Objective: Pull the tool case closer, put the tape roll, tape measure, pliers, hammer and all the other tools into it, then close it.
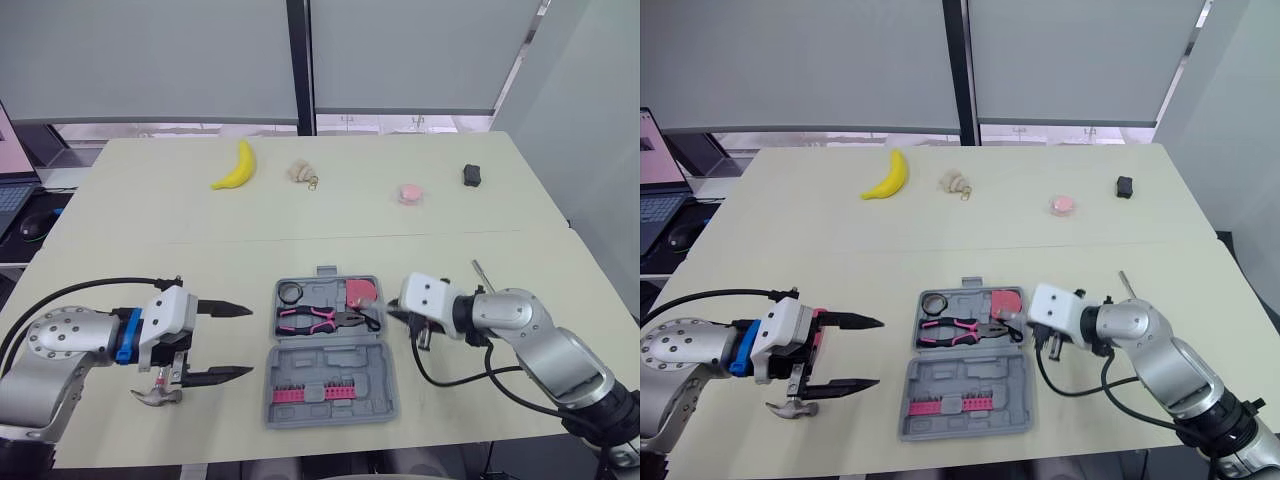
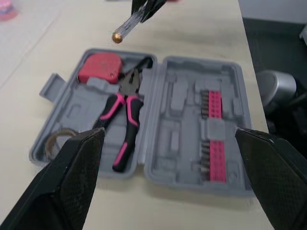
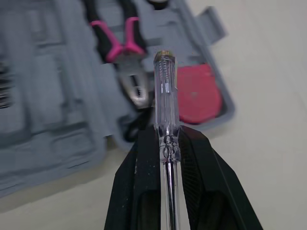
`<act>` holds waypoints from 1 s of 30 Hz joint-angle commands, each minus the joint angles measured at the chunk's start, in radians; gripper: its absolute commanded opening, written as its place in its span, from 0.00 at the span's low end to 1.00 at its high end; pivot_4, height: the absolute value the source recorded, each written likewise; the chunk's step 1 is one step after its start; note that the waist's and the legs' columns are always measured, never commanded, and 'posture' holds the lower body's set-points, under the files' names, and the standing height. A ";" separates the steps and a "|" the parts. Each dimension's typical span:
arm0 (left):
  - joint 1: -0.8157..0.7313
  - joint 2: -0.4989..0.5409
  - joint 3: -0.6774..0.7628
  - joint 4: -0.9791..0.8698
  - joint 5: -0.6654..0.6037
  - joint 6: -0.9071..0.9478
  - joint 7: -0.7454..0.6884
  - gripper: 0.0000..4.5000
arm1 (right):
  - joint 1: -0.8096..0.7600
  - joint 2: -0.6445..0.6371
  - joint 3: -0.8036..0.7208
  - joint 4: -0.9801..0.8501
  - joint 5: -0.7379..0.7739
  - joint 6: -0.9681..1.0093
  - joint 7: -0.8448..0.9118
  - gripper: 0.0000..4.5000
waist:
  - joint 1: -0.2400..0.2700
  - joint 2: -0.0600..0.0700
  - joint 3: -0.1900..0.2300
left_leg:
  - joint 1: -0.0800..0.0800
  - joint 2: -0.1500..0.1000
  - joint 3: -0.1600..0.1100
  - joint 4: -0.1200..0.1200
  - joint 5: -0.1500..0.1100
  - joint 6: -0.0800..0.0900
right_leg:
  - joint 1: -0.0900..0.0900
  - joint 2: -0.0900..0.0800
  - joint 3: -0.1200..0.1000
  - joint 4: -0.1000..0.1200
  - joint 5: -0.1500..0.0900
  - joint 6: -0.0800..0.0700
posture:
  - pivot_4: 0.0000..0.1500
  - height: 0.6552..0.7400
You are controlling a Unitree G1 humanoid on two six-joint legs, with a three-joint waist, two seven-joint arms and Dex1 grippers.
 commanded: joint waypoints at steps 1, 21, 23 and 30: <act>0.035 0.038 0.028 -0.006 0.018 -0.025 -0.036 1.00 | -0.062 0.025 0.092 -0.098 0.009 0.104 0.040 0.07 | -0.001 0.000 0.000 | 0.000 0.000 0.000 0.000 0.000 0.000 | 0.000 0.000 0.000 0.000 0.000 0.000 | 1.00 0.85; 0.165 0.067 0.056 -0.028 0.070 -0.059 -0.037 1.00 | -0.274 0.368 0.377 0.198 -0.043 0.203 -0.055 0.07 | 0.001 -0.001 0.000 | -0.001 0.001 -0.001 0.000 0.000 0.000 | -0.002 -0.002 -0.002 0.000 0.000 -0.003 | 1.00 0.85; 0.165 0.067 0.057 -0.023 0.073 -0.063 -0.036 1.00 | -0.279 0.378 0.385 0.219 -0.049 0.189 -0.057 0.07 | 0.001 -0.001 0.000 | -0.002 0.001 -0.001 0.000 0.000 0.000 | -0.003 -0.002 -0.002 0.001 0.000 -0.003 | 1.00 0.85; 0.161 0.063 0.053 -0.010 0.078 -0.075 -0.037 1.00 | -0.286 0.394 0.394 0.254 -0.054 0.163 -0.059 0.07 | 0.001 -0.001 0.000 | -0.002 0.001 -0.001 0.000 0.000 0.000 | -0.003 -0.002 -0.002 0.001 0.001 -0.003 | 1.00 0.85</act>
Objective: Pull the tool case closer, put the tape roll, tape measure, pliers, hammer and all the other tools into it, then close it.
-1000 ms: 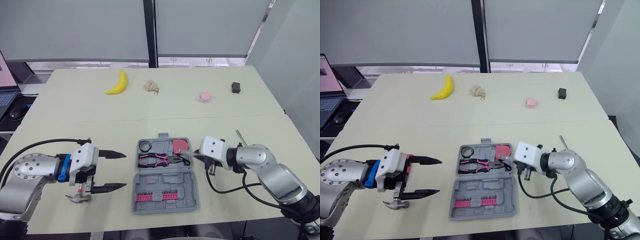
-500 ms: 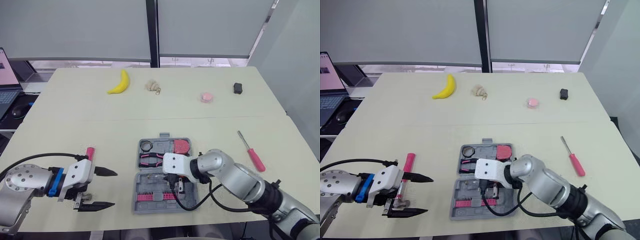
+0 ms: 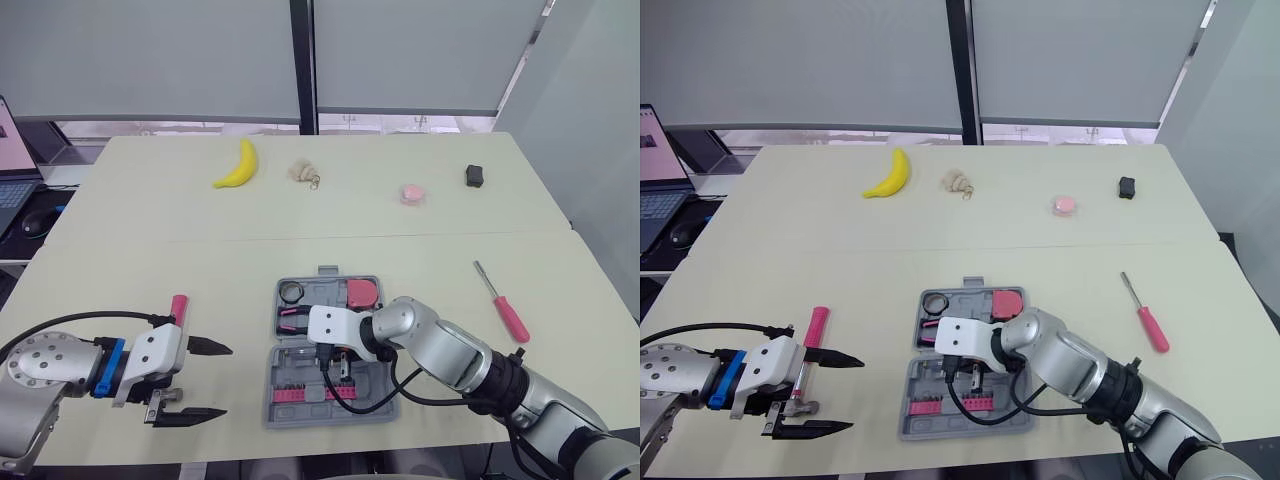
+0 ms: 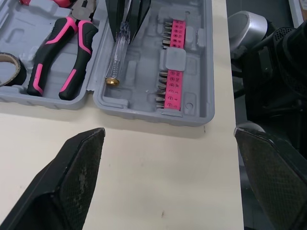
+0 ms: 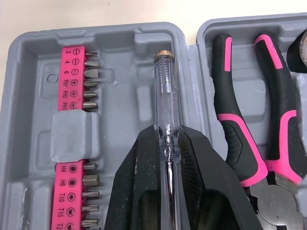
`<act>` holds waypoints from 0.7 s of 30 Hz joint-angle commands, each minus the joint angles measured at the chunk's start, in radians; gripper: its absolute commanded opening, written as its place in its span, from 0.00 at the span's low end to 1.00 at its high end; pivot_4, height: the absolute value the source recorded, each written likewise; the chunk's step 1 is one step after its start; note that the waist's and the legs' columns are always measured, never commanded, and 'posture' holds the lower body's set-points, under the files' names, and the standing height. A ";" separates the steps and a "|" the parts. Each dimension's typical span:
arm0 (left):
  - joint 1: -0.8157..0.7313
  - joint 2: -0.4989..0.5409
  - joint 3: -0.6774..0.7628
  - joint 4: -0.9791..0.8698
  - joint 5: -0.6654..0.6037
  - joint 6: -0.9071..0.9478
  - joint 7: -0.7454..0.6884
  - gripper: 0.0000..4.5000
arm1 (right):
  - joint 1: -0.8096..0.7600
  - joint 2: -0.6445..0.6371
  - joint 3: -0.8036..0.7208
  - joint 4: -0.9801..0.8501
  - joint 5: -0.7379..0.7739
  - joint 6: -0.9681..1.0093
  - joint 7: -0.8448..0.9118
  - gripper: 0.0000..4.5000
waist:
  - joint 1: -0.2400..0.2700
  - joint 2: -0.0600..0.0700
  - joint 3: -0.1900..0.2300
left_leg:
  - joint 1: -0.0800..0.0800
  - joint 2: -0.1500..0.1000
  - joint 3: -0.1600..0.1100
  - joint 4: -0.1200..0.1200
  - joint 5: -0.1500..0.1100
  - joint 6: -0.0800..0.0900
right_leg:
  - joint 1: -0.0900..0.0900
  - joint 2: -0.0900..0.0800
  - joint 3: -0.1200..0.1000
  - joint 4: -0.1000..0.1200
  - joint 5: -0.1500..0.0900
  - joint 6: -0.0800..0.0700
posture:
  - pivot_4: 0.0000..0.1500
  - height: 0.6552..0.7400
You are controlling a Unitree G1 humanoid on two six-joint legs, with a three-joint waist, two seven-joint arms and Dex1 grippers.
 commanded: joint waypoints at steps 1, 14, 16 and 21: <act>-0.003 0.005 0.019 0.001 0.003 -0.019 0.000 1.00 | -0.016 0.016 0.001 -0.006 -0.012 -0.023 -0.002 0.07 | 0.000 0.000 0.000 | 0.000 0.000 0.000 0.000 0.000 0.000 | 0.000 0.000 0.000 0.000 0.000 0.000 | 1.00 0.85; -0.006 -0.002 0.012 -0.007 0.002 -0.013 0.006 1.00 | -0.012 -0.020 -0.065 -0.067 0.002 -0.094 0.033 0.62 | 0.000 0.000 0.000 | 0.000 0.000 0.000 0.000 0.000 0.000 | -0.001 0.000 0.000 0.000 0.000 0.000 | 1.00 0.85; -0.005 -0.002 0.011 -0.009 0.001 -0.011 0.007 1.00 | -0.007 -0.039 -0.081 -0.088 0.012 -0.115 0.051 0.73 | 0.000 0.000 0.000 | 0.000 0.000 0.000 0.000 0.000 0.000 | -0.001 0.000 0.000 0.000 0.000 0.000 | 1.00 0.85; -0.008 -0.007 0.009 -0.018 -0.005 -0.001 0.012 1.00 | 0.011 -0.069 -0.093 -0.069 0.011 -0.195 0.076 0.55 | 0.000 0.000 0.000 | 0.000 0.000 0.000 0.000 0.000 0.000 | -0.001 0.000 0.000 0.000 0.000 0.000 | 1.00 0.85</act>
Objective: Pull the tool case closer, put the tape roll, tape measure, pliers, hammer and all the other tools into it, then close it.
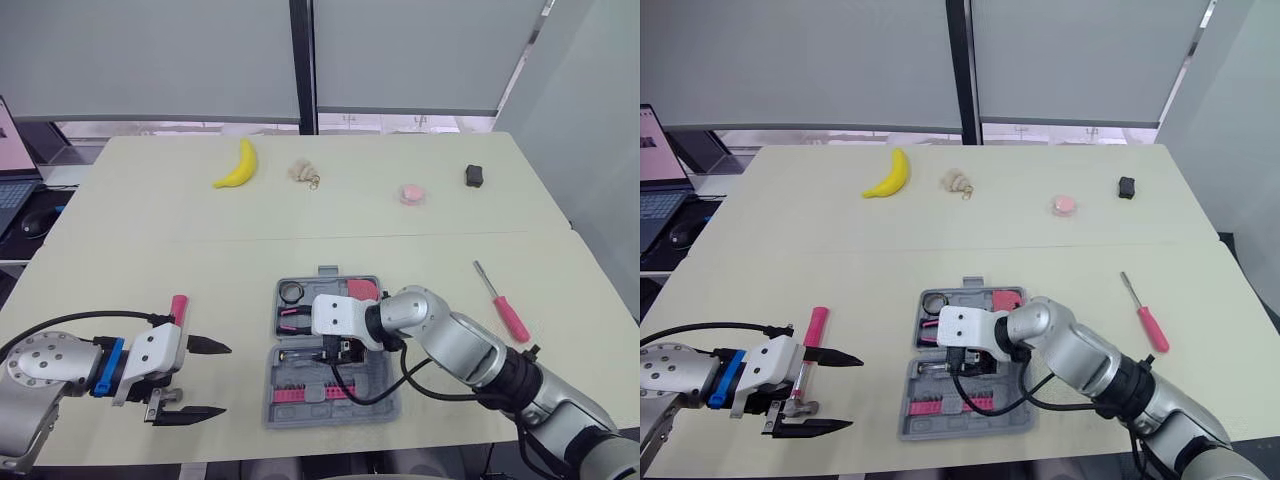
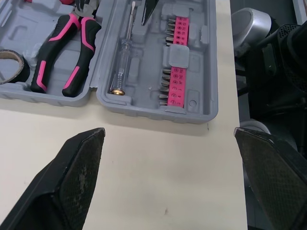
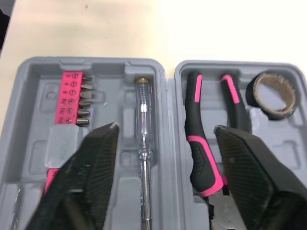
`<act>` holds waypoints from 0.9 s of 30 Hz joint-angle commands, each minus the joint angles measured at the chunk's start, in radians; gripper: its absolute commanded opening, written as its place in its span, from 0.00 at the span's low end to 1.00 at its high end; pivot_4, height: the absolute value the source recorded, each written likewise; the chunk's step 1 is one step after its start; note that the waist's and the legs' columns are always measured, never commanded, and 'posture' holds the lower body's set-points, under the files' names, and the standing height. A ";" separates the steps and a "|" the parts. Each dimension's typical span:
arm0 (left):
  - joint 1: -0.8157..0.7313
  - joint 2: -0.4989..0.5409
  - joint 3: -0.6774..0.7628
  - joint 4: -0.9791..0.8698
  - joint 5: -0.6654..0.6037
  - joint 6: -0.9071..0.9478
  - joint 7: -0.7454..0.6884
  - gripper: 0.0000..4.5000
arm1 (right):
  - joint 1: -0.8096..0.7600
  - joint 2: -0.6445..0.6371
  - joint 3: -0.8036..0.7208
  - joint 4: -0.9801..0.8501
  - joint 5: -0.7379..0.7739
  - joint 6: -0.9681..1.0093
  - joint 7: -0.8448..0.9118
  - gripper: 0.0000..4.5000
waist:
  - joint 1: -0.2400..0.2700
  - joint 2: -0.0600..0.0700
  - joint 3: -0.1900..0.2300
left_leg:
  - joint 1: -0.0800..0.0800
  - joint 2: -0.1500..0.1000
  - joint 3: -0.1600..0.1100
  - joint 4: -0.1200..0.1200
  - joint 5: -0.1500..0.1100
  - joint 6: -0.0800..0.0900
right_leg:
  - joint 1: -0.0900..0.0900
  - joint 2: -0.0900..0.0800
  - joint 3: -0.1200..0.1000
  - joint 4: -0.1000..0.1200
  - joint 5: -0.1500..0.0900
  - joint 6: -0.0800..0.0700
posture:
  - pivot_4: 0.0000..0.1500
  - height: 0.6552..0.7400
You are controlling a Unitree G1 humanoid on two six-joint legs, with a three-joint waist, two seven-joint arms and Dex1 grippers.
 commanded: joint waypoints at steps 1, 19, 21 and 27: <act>-0.004 -0.004 0.010 -0.022 -0.011 -0.002 0.007 1.00 | 0.009 -0.010 -0.014 -0.012 0.008 -0.058 0.029 0.49 | 0.000 0.000 0.000 | 0.000 0.000 0.000 0.000 0.000 0.000 | 0.000 0.000 0.000 0.000 0.000 0.000 | 1.00 0.85; 0.004 -0.003 0.013 -0.011 -0.008 -0.011 0.006 1.00 | 0.035 0.053 0.061 0.213 -0.110 -0.172 0.036 0.00 | 0.000 0.000 0.000 | 0.000 0.000 0.001 0.000 0.000 0.000 | 0.000 0.001 0.000 0.000 0.000 0.000 | 1.00 0.85; 0.003 -0.004 0.012 -0.011 -0.008 -0.009 0.009 1.00 | 0.039 0.044 0.077 0.242 -0.134 -0.189 0.042 0.00 | 0.000 0.000 0.000 | 0.000 0.000 0.001 0.000 0.000 0.000 | 0.000 0.001 0.000 0.000 0.000 0.000 | 1.00 0.85; 0.004 -0.008 0.011 -0.006 -0.006 -0.004 0.016 1.00 | 0.059 0.047 0.072 0.234 -0.153 -0.229 0.045 0.00 | 0.000 0.000 0.000 | 0.001 0.000 0.000 0.000 0.000 0.000 | 0.001 0.001 0.000 0.000 0.000 0.000 | 1.00 0.85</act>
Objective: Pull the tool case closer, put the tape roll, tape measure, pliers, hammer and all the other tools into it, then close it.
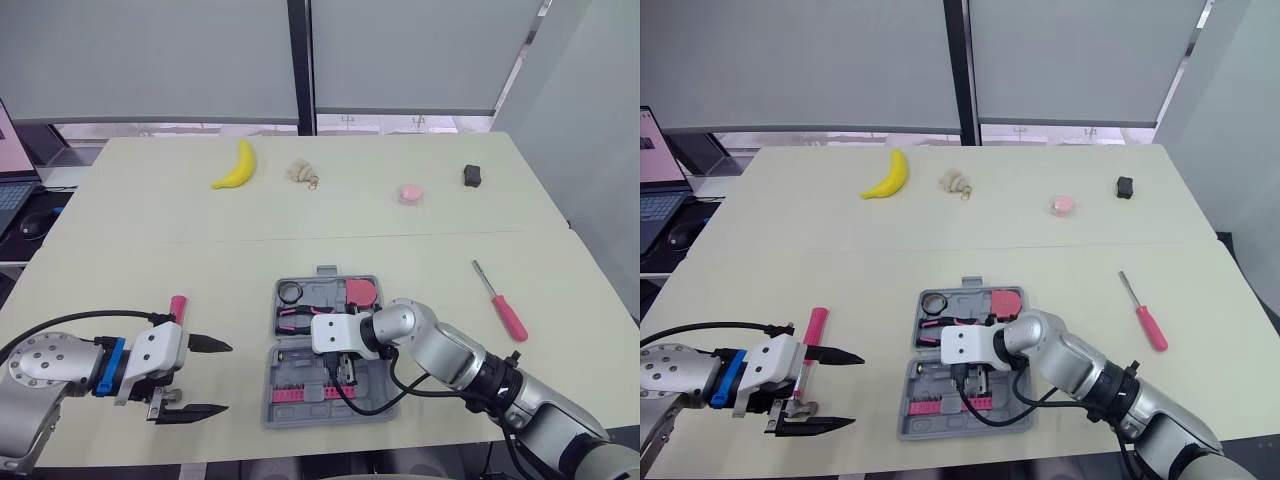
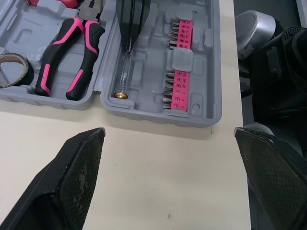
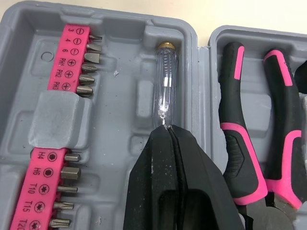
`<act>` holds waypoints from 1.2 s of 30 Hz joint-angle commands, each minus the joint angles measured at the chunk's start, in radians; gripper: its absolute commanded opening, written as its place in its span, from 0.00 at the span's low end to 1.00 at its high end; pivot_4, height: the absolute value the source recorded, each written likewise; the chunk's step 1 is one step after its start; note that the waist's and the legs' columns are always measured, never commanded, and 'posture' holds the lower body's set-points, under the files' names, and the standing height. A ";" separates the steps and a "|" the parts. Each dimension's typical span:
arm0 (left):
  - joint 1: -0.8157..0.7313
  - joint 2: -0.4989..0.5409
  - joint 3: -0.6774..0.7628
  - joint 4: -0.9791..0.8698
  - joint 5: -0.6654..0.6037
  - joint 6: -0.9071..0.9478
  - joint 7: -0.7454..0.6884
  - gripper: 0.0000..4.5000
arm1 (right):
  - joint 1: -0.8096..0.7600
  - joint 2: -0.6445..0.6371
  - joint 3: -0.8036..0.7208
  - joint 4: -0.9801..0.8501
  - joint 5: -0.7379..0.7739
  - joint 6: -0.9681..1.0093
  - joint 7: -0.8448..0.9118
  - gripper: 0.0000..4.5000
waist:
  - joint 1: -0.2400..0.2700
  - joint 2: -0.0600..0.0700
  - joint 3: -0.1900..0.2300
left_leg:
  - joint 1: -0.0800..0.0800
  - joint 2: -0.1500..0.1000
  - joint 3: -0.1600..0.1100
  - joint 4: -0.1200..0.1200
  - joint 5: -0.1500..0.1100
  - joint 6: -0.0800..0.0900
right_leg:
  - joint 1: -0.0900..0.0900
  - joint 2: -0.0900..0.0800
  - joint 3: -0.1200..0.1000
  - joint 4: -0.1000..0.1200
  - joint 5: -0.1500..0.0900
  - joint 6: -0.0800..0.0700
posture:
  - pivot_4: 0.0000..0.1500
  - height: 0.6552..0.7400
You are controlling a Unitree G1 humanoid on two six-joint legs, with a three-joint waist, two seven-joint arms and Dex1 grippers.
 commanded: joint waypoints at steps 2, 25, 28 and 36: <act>0.005 -0.005 0.014 0.001 -0.007 -0.003 0.004 1.00 | 0.022 0.012 -0.027 -0.018 -0.004 -0.020 -0.003 0.00 | 0.000 0.000 0.000 | 0.000 0.000 0.000 0.000 0.000 0.000 | 0.000 0.000 0.000 0.000 0.000 0.000 | 1.00 0.85; -0.009 -0.076 0.376 0.473 -0.055 0.114 0.252 1.00 | 0.743 -0.413 -1.222 -0.438 0.291 0.018 -0.010 0.04 | -0.001 -0.002 0.001 | 0.002 -0.001 -0.001 -0.003 -0.001 -0.001 | 0.003 -0.003 -0.001 -0.002 -0.002 0.002 | 1.00 0.85; 0.014 -0.066 0.403 0.530 -0.049 0.124 0.260 1.00 | 0.866 -0.404 -1.321 -0.416 0.313 -0.001 0.004 0.18 | -0.001 -0.002 0.000 | 0.002 -0.001 0.000 -0.003 -0.001 -0.001 | 0.004 -0.003 0.000 -0.002 -0.003 0.003 | 1.00 0.85; 0.123 -0.061 0.486 0.556 -0.051 0.195 0.284 1.00 | 1.055 -0.389 -1.484 -0.314 0.360 -0.054 0.024 0.63 | 0.000 -0.003 0.000 | 0.005 0.000 0.002 -0.003 -0.001 -0.001 | 0.005 -0.009 0.002 -0.002 -0.005 0.006 | 1.00 0.85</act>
